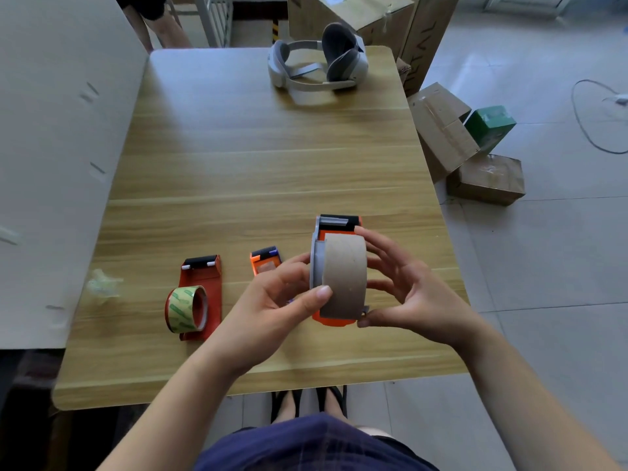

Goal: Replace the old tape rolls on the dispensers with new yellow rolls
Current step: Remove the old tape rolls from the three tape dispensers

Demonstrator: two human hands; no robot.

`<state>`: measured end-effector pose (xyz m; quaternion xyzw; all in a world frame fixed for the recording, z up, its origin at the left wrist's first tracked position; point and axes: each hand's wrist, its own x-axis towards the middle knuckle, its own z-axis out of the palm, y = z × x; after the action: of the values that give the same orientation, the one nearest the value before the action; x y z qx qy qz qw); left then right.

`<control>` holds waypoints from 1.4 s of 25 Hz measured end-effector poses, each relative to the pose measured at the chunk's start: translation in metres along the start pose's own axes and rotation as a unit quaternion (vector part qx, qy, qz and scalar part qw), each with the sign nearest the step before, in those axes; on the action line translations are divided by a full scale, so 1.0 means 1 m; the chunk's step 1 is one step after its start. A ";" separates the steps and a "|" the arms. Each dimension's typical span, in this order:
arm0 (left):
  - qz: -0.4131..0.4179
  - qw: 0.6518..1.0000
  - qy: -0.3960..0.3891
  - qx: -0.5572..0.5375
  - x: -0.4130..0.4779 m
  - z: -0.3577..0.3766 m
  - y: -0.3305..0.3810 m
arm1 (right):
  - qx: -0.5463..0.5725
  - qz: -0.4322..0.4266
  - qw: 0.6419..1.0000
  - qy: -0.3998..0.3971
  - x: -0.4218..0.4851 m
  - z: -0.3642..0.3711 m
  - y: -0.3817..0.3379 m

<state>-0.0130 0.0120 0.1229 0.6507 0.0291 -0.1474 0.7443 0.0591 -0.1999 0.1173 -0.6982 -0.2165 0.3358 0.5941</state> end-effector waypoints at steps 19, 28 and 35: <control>-0.034 0.986 0.100 -0.126 -0.007 0.005 -0.008 | -0.004 0.015 1.000 -0.017 0.000 0.008 -0.008; -0.047 0.983 0.170 -0.057 0.000 0.007 -0.013 | -0.023 0.036 0.995 0.087 -0.012 0.009 0.009; -0.101 0.973 0.203 -0.035 0.042 0.014 -0.064 | -0.131 0.137 0.957 0.219 -0.025 -0.010 0.035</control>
<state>0.0088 -0.0161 0.0533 0.6341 0.2503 -0.0852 0.7266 0.0456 -0.2315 0.0890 -0.8491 -0.0256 0.2213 0.4789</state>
